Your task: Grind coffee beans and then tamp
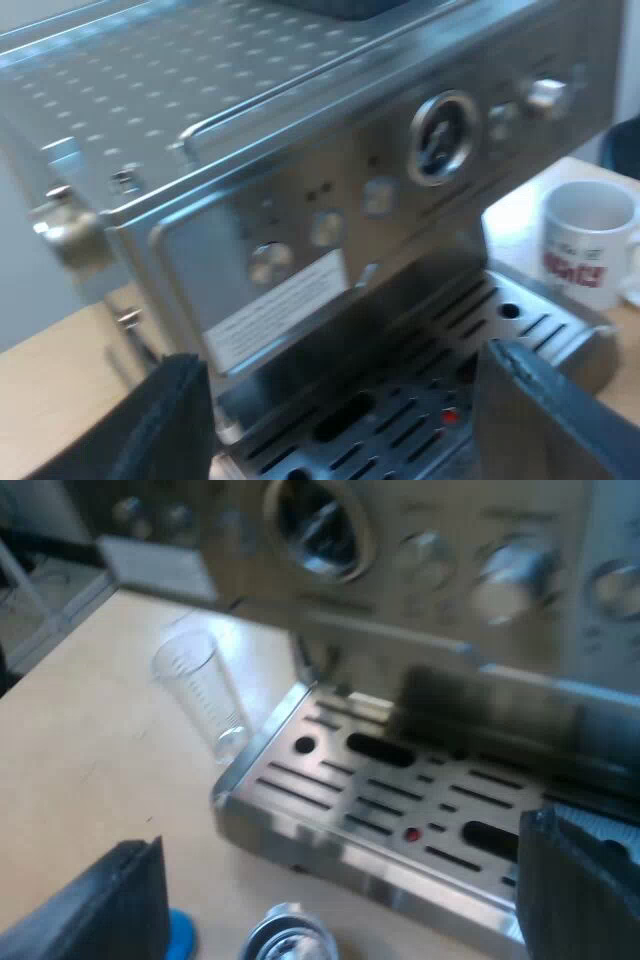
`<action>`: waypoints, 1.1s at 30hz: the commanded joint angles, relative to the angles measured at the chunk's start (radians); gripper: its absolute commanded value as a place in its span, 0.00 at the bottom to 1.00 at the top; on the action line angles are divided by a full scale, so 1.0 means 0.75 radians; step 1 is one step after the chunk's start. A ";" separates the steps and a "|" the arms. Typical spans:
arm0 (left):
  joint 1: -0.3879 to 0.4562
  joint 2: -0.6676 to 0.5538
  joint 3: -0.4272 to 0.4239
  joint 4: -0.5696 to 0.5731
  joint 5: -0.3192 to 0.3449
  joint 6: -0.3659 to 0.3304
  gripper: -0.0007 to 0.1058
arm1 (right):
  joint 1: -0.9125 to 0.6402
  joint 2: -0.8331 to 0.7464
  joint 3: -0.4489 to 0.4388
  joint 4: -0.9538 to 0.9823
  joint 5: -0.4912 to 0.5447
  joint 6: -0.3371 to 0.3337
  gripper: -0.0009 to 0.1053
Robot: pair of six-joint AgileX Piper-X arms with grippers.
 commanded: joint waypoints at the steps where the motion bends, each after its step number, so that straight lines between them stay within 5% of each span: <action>1: 0.001 -0.007 -0.008 -0.006 -0.094 -0.012 0.48 | -0.135 -0.036 -0.015 0.010 -0.063 -0.061 0.69; 4: 0.001 -0.007 -0.008 -0.006 -0.152 -0.018 0.42 | -0.243 -0.063 -0.015 0.039 -0.067 -0.100 0.69; 10: 0.001 -0.007 -0.008 -0.006 -0.403 -0.018 0.27 | -0.558 -0.181 -0.015 0.143 -0.174 -0.177 0.69; 16: 0.022 -0.007 -0.008 -0.006 -0.411 -0.057 0.24 | -0.811 -0.273 -0.015 0.185 -0.293 -0.202 0.69; 20: 0.148 -0.007 -0.008 -0.006 -0.411 -0.064 0.24 | -0.945 -0.304 -0.015 0.231 -0.381 -0.244 0.66; 23: 0.290 -0.017 -0.008 0.003 -0.351 -0.068 0.24 | -1.037 -0.315 -0.015 0.282 -0.418 -0.245 0.56; 28: 0.433 -0.108 -0.014 0.140 -0.067 -0.108 0.24 | -1.082 -0.316 -0.015 0.349 -0.418 -0.245 0.39; 33: 0.424 -0.238 -0.014 0.307 -0.052 -0.109 0.24 | -1.082 -0.350 -0.015 0.406 -0.418 -0.290 0.30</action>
